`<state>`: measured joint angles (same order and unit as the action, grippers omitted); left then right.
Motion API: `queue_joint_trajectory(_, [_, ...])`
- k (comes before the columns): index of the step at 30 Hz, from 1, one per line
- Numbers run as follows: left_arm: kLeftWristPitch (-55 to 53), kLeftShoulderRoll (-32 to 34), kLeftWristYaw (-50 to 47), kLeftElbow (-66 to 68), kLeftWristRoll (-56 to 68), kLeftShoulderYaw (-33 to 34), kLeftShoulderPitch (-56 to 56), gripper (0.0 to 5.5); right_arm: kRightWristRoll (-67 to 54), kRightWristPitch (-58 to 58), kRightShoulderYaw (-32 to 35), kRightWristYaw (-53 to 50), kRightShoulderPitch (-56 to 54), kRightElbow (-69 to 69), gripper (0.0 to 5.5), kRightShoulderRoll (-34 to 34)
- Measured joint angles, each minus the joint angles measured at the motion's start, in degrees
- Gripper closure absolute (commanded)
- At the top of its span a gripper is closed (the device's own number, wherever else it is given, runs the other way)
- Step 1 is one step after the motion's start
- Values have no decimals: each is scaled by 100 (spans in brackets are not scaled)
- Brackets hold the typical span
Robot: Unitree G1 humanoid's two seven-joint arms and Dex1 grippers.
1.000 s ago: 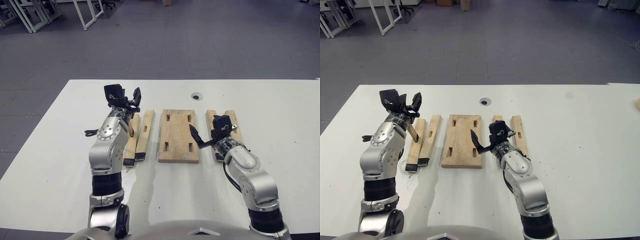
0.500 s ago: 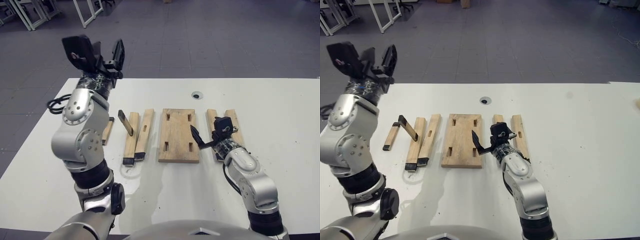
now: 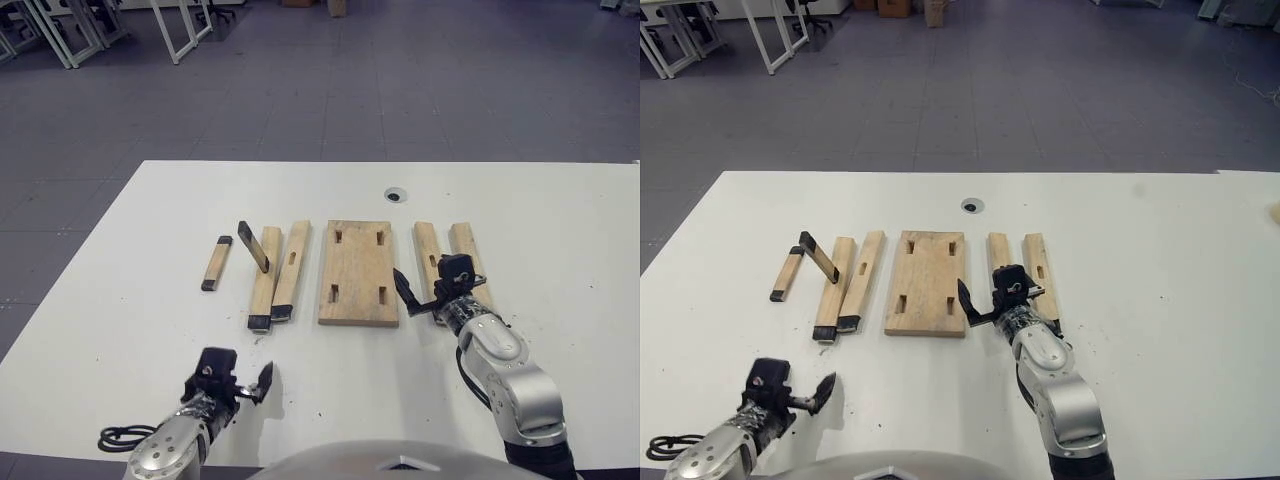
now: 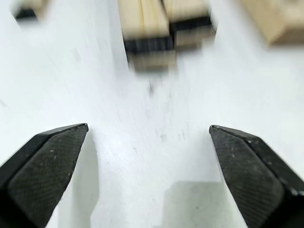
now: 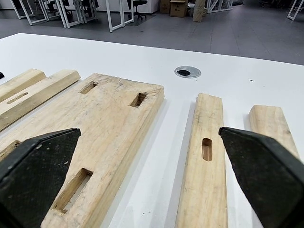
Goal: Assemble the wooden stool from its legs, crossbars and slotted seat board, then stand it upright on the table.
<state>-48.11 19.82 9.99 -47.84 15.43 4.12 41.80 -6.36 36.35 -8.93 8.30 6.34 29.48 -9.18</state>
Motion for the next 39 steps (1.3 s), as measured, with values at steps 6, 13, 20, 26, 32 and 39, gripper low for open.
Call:
queue_joint_trajectory(6, [150,-211,-207,1147,-132,-126,-1411,78,-6,8,-14,23,-112,-42,12,1])
queue_joint_trajectory(13, [206,-761,-749,2117,-394,-92,-2529,97,-14,100,70,112,-291,-43,12,-73])
queue_joint_trajectory(20, [208,-894,-807,2179,-453,-16,-2591,200,-31,263,106,102,-340,-28,12,-72])
queue_joint_trajectory(26, [271,-1001,-849,2167,-507,42,-2533,287,-48,393,132,57,-447,11,12,-34])
queue_joint_trajectory(32, [671,-1022,-751,2424,-505,122,-2543,346,-47,522,190,-9,-518,0,12,-24])
queue_joint_trajectory(39, [1493,-984,-337,2302,-40,526,-3591,346,176,616,781,-112,-1264,-687,0,-440])
